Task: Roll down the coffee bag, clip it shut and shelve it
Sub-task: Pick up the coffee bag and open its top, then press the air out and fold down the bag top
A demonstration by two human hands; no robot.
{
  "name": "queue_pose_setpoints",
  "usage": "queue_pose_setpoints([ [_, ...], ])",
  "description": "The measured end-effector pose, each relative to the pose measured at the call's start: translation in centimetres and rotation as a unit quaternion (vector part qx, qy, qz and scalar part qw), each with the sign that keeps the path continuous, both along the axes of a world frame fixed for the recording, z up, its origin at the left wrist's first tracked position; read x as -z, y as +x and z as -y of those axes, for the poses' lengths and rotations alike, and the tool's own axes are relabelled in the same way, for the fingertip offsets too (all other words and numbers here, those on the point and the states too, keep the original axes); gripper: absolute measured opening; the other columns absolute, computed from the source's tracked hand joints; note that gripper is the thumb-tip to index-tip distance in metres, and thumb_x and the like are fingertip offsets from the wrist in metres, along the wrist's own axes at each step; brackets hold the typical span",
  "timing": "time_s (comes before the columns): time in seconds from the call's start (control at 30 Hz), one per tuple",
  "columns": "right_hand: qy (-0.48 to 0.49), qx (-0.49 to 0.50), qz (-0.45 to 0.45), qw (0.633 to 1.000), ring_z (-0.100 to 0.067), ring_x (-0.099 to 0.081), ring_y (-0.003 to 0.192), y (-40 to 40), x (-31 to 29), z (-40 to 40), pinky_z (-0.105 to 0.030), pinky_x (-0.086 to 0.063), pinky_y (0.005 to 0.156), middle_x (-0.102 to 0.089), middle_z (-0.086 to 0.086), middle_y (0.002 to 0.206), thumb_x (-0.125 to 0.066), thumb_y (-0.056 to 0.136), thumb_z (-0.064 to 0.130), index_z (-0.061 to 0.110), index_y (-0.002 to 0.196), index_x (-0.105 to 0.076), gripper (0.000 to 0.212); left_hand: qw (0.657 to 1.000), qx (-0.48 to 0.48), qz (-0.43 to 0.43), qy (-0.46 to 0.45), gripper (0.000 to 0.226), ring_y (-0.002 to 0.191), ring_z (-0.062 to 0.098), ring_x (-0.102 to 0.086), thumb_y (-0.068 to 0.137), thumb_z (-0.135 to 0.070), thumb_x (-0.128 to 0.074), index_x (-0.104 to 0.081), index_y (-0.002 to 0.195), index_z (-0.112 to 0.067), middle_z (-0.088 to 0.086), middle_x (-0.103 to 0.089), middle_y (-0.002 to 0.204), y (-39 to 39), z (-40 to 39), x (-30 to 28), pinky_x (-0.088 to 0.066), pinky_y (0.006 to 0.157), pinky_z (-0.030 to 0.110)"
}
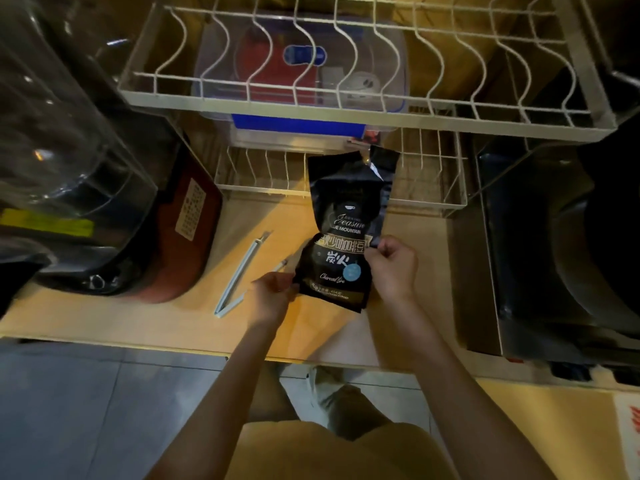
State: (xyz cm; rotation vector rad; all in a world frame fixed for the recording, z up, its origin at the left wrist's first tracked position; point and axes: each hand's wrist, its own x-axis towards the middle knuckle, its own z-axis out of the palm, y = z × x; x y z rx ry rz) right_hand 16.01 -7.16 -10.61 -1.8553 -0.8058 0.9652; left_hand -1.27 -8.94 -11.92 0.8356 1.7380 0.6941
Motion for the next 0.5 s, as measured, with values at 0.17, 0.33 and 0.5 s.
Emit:
queue_pose_setpoints([
  [0.17,-0.007,0.056,0.001,0.998,-0.020,-0.048,0.062,-0.2,0.0,0.3,-0.028,-0.042,0.057,-0.048,-0.004,0.056,-0.058,0.074,-0.003,0.021,0.048,-0.037,0.041,0.983,-0.115,0.139,-0.034,0.021,0.049,0.012,-0.061,0.079,0.013,-0.055,-0.056,0.067,-0.004,0.008,-0.060,0.062,0.2,0.7,0.7,-0.052,0.046,0.016],
  [0.33,0.006,0.096,-0.024,0.995,-0.012,-0.047,0.056,-0.5,0.0,0.7,-0.026,-0.040,0.051,-0.047,0.000,0.054,-0.058,0.074,-0.004,0.022,0.048,-0.038,0.042,0.974,-0.154,0.165,-0.033,0.013,0.040,0.007,-0.058,0.081,0.011,-0.054,-0.060,0.077,0.000,-0.008,-0.063,0.039,0.0,1.5,1.9,-0.049,0.042,0.017],
  [0.5,-0.066,-0.006,0.020,0.998,-0.018,-0.053,0.069,1.3,-1.7,0.5,-0.030,-0.043,0.062,-0.054,0.000,0.064,-0.059,0.078,-0.002,0.017,0.062,-0.053,0.025,0.988,-0.069,0.139,-0.012,0.021,0.047,0.008,-0.054,0.084,0.011,-0.048,-0.058,0.103,0.010,-0.005,-0.063,0.051,-0.6,1.8,1.8,-0.047,0.045,0.015],
])
